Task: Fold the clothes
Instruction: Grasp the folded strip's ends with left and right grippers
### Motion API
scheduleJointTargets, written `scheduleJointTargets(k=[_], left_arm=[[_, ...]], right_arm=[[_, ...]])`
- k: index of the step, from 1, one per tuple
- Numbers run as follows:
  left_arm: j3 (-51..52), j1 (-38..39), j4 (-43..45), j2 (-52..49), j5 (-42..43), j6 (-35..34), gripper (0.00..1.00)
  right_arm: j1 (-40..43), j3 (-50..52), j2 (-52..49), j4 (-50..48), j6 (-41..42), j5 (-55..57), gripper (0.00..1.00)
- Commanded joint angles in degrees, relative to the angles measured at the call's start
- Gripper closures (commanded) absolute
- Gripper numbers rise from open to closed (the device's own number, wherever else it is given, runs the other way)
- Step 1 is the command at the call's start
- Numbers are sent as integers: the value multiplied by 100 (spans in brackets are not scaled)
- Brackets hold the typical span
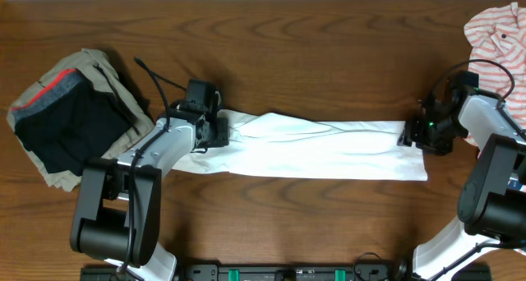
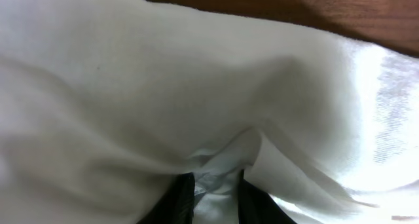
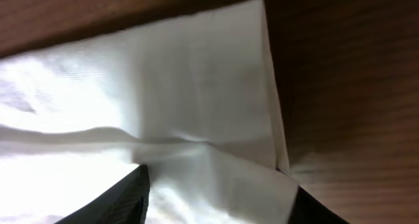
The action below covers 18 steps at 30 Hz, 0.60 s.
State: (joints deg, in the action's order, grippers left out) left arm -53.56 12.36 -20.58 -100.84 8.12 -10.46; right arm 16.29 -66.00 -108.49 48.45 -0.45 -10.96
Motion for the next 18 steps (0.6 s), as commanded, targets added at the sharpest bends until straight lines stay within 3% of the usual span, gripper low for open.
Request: scheduleJointTargets(k=[1,7,18], left_arm=[[157,-109,-168,-313,-409,70,75],[157,-109,-181,-313,-409,70,76],[157,-109,-210,-313,-409,50,75]], right_arm=[[52,234,-197,-98,81,-304,48],[57,352,-219,-254,59,-297,59],[105,50,-105,-31,61,614,49]])
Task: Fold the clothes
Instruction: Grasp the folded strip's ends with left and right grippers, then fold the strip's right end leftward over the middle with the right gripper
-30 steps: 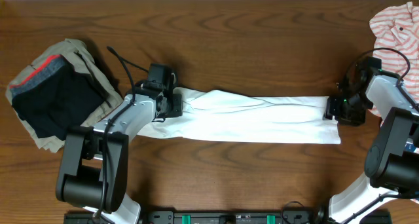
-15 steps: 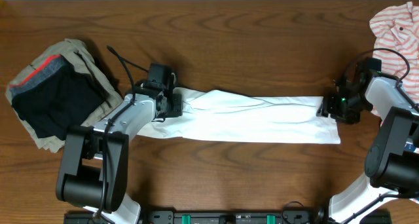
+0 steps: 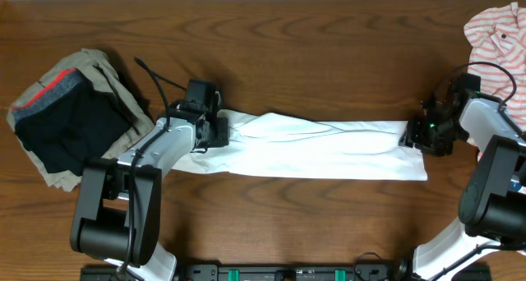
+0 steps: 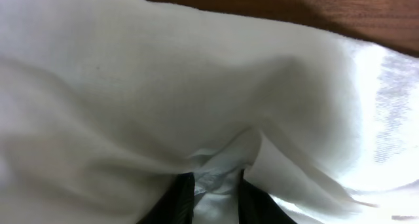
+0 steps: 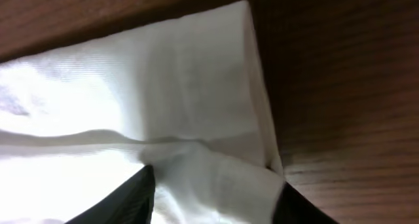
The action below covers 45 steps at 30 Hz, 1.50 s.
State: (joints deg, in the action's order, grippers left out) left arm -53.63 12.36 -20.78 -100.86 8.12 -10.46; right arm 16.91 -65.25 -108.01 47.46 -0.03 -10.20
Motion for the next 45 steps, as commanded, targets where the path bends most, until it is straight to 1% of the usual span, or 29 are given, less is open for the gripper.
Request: scheduleJointTargets(k=[1,9,14,17,22,25,30,33,36,38,40,43,44,45], left_arm=[[164,-109,-190,-310,-409,50,75],[164,-109,-208,-310,-409,26,75],[164,-109,-205,-310,-409,26,75],[164,-109,-208,-310,-409,26,75],[164,-109,-210,-310,-409,28,75],[164,-109,-210,-310,-409,28,75],[164,-109,-210,-310,-409,26,75],[164,-109,-210,-310,-409,26,75],[164,-109,-212,-310,-409,26,75],[164,-109,-212,-310,-409,28,75],[164,-109,-212,-310,-409,26,75],[164,-109,-210,-310,-409,26,75],[164,-109,-212,-310,-409,26,75],[164,-109,-225,-310,-409,26,75]], right_arm=[[66,-48,-151,92,20,592,48],[302,-55,-151,87,15,804,44],[345,-48,-151,101,15,463,44],[308,35,-153,70,-20,125,44],[173,286,-188,-92,-46,76,43],[81,444,-188,-146,-44,37,43],[-48,669,-188,-258,-48,-341,44],[-125,699,-188,-289,-46,-341,44],[-170,697,-188,-291,-44,-343,49],[-173,699,-188,-289,-44,-343,55],[-170,697,-188,-289,-42,-363,66],[-170,697,-188,-289,-44,-363,91],[-170,697,-188,-291,-44,-363,97],[-170,697,-188,-295,-42,-363,99]])
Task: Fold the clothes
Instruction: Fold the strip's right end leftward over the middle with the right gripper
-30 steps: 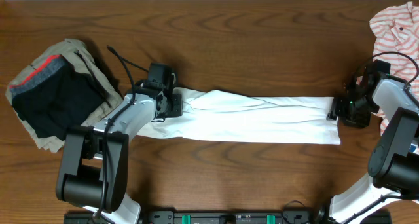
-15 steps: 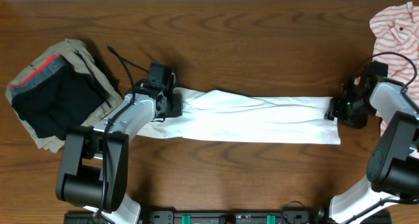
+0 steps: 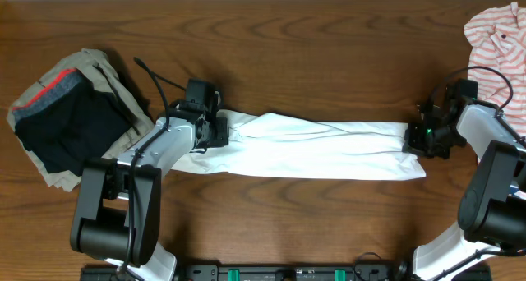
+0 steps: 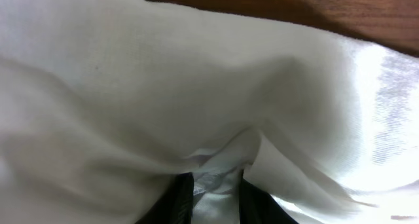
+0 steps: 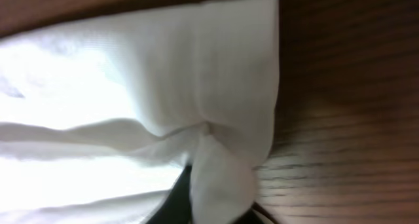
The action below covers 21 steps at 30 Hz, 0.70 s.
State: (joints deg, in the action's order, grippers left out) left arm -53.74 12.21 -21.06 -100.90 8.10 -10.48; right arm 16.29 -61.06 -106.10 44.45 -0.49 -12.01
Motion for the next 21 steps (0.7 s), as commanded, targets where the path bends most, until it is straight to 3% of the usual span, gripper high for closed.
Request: scheduleJointTargets(k=[1,4,8,14,21], left_arm=[[175,-94,-203,-306,-404,28,75],[140,-94,-227,-254,-157,37,74],[-96,-94,-424,133,208,33,54],[-260,-94,-586,1095,236,37,38],[-256,-94,-595,1508,238,35,37]], right_arm=[[-109,278,-378,4,2,-179,99],[-107,275,-378,-42,4,-155,99],[42,81,-352,-17,136,63,99],[568,-896,-175,710,131,612,99],[688,-2284,-26,1773,85,619,99]])
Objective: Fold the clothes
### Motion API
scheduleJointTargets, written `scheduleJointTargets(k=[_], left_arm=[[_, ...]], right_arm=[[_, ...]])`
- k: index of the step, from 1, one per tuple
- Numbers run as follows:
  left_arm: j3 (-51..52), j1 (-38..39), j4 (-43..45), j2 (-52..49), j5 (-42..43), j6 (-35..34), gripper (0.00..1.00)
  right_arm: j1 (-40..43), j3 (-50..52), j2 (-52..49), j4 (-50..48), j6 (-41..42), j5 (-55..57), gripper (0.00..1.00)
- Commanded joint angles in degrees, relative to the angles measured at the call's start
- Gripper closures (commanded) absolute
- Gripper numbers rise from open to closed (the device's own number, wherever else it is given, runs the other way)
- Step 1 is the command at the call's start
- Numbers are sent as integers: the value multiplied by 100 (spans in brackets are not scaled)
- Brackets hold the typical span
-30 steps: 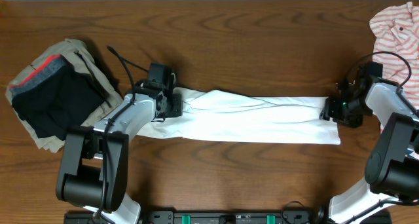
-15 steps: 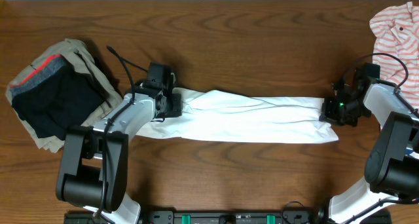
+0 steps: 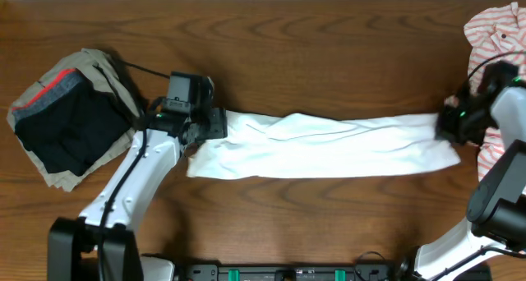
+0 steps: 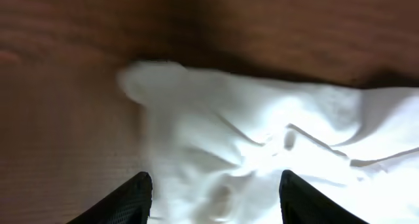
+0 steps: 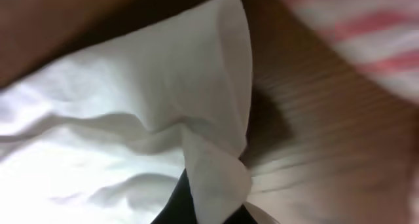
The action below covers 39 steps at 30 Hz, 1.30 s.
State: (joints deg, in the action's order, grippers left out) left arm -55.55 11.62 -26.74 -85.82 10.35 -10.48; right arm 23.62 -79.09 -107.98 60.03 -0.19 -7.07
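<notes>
A long white garment (image 3: 329,149) lies stretched across the table's middle. In the left wrist view its crumpled left end (image 4: 249,139) shows under my left gripper (image 4: 213,204), which is open, its dark fingers (image 4: 131,201) spread wide over the fabric. In the overhead view my left gripper (image 3: 214,125) is at that left end. My right gripper (image 3: 450,123) is at the far right end, shut on a pinched fold of the white garment (image 5: 216,178).
A folded stack of black, khaki and red-striped clothes (image 3: 70,125) sits at the left edge. A red-and-white striped garment (image 3: 497,26) lies at the back right corner, just behind my right gripper, and shows blurred in the right wrist view (image 5: 353,27).
My left gripper has let go of the garment's left end and now stands open, a little farther left. My right gripper has moved right with the right end, so the garment lies farther right.
My left gripper was shut on the garment's left end while my right gripper stood open around the right end. The right fingers then stood a little closer together, and then were shut on the fabric. Now the right end sits farther right and the left gripper is open.
</notes>
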Motion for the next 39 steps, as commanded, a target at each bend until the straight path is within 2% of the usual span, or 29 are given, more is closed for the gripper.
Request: scheduleJointTargets(k=[1,5,10,21,30,32,34,39], left_arm=[[-68,-35,-26,0,13,33,37],[-66,-35,-20,0,13,33,37],[-61,-35,-22,0,13,35,37],[-61,-35,-24,0,15,33,37],[-61,-35,-42,0,17,31,37],[-61,-35,-63,0,17,33,37],[-61,-35,-83,0,15,33,37],[-61,-35,-87,0,17,33,37]], right_arm=[[-92,-645,162,387,55,116,99],[-540,-990,162,981,52,105,99],[-1453,-970,160,1250,225,103,99],[-3327,-962,142,1152,863,107,99],[-4247,-955,-122,872,1294,105,98],[-4389,-955,-221,828,1305,103,92],[-4524,-955,-299,748,1303,103,76],[-4732,-955,-374,533,1196,111,72]])
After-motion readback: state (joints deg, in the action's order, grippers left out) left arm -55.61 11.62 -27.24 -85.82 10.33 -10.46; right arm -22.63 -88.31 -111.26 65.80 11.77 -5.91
